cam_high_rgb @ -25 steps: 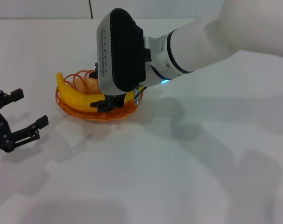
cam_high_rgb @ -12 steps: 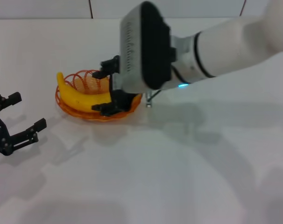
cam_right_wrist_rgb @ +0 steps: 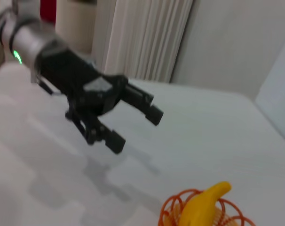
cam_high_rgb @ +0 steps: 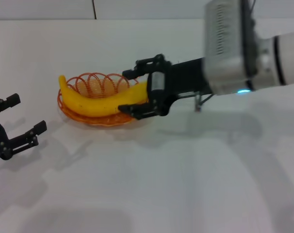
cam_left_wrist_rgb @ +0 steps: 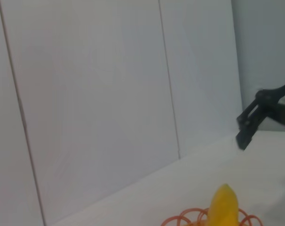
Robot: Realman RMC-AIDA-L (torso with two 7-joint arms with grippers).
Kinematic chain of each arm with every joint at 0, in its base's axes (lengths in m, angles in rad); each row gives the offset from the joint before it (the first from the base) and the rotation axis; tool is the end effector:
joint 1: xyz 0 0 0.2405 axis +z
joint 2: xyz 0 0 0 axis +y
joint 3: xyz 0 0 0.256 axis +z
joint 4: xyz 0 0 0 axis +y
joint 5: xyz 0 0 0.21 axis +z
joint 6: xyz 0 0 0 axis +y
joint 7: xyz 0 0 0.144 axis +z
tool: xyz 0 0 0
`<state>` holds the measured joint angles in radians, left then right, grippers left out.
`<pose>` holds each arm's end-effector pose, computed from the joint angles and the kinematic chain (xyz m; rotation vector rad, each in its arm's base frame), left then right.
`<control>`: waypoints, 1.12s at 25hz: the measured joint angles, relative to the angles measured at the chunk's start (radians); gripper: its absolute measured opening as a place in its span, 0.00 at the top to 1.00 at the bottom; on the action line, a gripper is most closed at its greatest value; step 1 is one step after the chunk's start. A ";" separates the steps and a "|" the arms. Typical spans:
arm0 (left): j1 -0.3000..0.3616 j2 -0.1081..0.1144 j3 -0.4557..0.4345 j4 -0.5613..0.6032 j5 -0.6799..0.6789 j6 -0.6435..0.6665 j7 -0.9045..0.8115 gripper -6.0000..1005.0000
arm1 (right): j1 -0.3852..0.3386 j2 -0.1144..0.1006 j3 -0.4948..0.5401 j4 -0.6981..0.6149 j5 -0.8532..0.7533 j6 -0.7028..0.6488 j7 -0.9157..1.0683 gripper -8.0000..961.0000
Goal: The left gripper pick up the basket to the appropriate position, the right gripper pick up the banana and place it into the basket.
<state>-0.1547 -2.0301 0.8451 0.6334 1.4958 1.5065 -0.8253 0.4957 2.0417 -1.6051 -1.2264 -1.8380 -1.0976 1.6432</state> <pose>-0.3403 0.2541 0.0378 -2.3101 -0.2856 -0.6992 0.1300 0.3473 -0.0500 -2.8609 -0.1035 0.2886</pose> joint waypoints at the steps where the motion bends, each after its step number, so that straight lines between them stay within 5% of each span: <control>1: 0.000 0.000 0.000 0.000 -0.002 0.000 0.001 0.10 | -0.012 0.000 0.026 0.005 0.019 -0.018 -0.018 0.22; 15: -0.010 -0.001 0.000 -0.014 -0.011 0.000 0.011 0.10 | -0.061 -0.001 0.310 0.236 0.129 -0.184 -0.231 0.22; 28: -0.027 -0.001 -0.013 -0.052 -0.035 -0.002 0.039 0.10 | -0.058 -0.007 0.438 0.458 0.144 -0.221 -0.365 0.22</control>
<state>-0.1815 -2.0310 0.8318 0.5817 1.4608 1.5044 -0.7862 0.4379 2.0344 -1.1668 -0.7689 -1.6940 -1.3183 1.2783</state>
